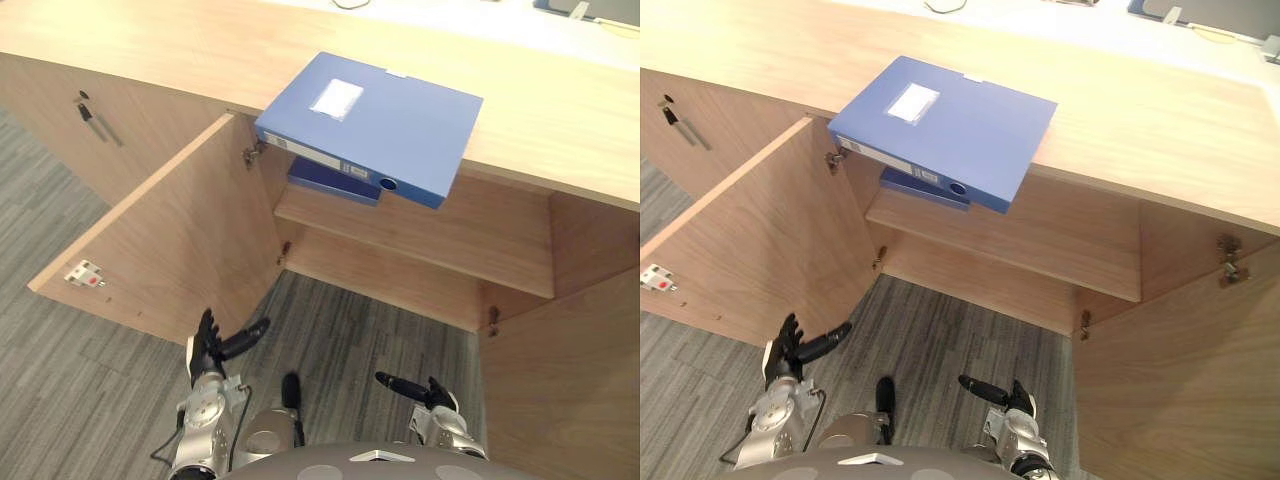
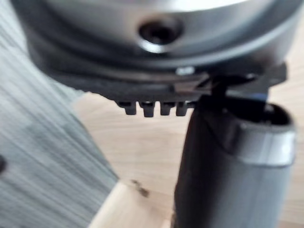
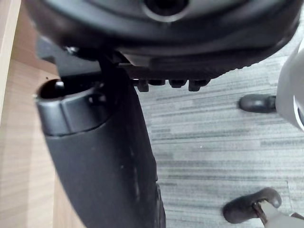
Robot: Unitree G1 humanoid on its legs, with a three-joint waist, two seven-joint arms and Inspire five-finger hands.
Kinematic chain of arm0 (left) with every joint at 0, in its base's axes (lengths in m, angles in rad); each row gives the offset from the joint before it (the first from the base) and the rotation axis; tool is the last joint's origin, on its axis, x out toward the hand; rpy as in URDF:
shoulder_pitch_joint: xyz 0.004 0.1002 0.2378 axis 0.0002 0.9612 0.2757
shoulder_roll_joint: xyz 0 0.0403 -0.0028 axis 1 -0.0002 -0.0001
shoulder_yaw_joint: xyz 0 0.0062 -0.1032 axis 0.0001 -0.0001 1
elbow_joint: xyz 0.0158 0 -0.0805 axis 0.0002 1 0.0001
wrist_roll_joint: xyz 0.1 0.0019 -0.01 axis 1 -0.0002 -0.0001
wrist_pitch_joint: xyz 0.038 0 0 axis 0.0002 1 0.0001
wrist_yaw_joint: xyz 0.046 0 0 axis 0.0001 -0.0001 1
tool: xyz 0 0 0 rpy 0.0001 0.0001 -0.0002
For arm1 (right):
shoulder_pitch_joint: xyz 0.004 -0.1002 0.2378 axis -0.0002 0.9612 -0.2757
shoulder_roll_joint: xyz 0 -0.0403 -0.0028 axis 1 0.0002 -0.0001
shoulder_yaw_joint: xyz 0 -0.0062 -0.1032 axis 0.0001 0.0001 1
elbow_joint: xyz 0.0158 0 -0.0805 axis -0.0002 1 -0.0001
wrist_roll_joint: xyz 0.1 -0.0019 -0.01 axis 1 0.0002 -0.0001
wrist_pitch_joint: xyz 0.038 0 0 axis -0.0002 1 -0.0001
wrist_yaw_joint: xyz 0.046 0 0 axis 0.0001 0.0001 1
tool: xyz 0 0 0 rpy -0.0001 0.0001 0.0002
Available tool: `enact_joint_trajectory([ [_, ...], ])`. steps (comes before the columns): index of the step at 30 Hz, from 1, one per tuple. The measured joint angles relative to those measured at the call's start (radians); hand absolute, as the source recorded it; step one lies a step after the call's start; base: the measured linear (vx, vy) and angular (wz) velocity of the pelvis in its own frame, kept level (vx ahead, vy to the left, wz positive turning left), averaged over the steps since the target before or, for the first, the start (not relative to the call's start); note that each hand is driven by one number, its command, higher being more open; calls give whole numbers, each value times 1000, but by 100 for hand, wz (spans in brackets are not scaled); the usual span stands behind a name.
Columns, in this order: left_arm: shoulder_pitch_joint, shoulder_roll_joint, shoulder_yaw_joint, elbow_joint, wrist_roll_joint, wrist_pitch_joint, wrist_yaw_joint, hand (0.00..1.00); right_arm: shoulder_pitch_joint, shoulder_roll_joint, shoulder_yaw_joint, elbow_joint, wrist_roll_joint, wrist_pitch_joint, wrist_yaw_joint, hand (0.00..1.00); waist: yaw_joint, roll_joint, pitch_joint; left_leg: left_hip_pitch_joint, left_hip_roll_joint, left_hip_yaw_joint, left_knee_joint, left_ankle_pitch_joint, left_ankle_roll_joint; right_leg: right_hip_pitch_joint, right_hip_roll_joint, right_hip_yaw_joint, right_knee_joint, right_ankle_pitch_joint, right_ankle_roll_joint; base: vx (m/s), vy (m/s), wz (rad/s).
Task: Walk over to the cabinet, pick up the folder, carry it to the office cabinet, place the folder inside the office cabinet, then close the office cabinet door
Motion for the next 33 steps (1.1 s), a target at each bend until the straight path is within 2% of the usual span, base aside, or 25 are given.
enact_joint_trajectory([
  [2,1,-16,-8,-63,-124,-21,-22,100,2,1,27,-15,-35,6,2,100,-1,3,-1,2,-10,-1,-15,5,4,-4,-9,0,0,1,1,5,34,1],
  [7,34,-28,-81,-148,-398,-20,-77,100,21,-2,91,-67,-48,35,19,100,-2,3,-1,1,-13,-2,-18,-9,-3,-4,-11,-1,-2,1,1,-6,-3,0],
  [11,76,-35,-112,-228,-458,-17,-96,100,26,-5,135,-71,-101,41,27,100,-6,3,-2,-11,-12,-10,-18,-9,-4,-9,-6,-2,-12,-1,-1,-12,-8,3],
  [16,86,-58,-117,-399,-429,-20,-53,100,46,-6,172,-75,-126,43,25,100,-1,-1,-3,-26,-14,-24,-18,-2,-4,-10,0,-7,-24,-6,-9,-11,-17,9],
  [19,87,-67,-113,-470,-333,-25,-9,100,56,-4,173,-86,-152,41,23,100,1,-7,-7,-27,-15,-26,-17,11,2,-10,-1,-4,-23,-6,-9,8,-11,4],
  [21,90,-81,-108,-536,-214,-25,60,100,61,-1,173,-85,-152,40,22,100,4,-17,-13,-28,-15,-27,-14,13,3,-10,0,-1,-23,-6,-9,10,-9,4],
  [25,85,-106,-105,-697,138,-26,278,100,67,1,172,-62,-151,28,-5,100,5,-40,-34,-28,-11,-27,-14,17,1,-11,2,5,-20,-6,-9,-9,-2,-1],
  [27,74,-96,-105,-743,272,-25,375,100,67,-7,174,-37,-151,16,-19,100,5,-36,-44,-30,-9,-25,-17,17,0,-16,3,26,-17,-6,-9,-61,-2,-5],
  [29,30,-57,-105,-761,446,-16,479,100,58,-25,177,-6,-152,10,-30,100,9,-17,-59,-42,-1,-27,-18,12,-7,-34,9,27,-4,-6,-9,-95,7,-1],
  [31,-21,3,-105,-762,572,11,529,100,56,-44,192,19,-153,7,-31,100,13,-6,-66,-46,6,-28,-18,15,-9,-38,15,28,-2,-6,-9,-86,0,-3],
  [33,-67,74,-115,-769,679,44,542,100,56,-58,203,30,-155,0,-31,100,11,3,-71,-45,10,-27,-18,16,-10,-39,18,39,-5,-6,-9,-106,-3,-8],
])
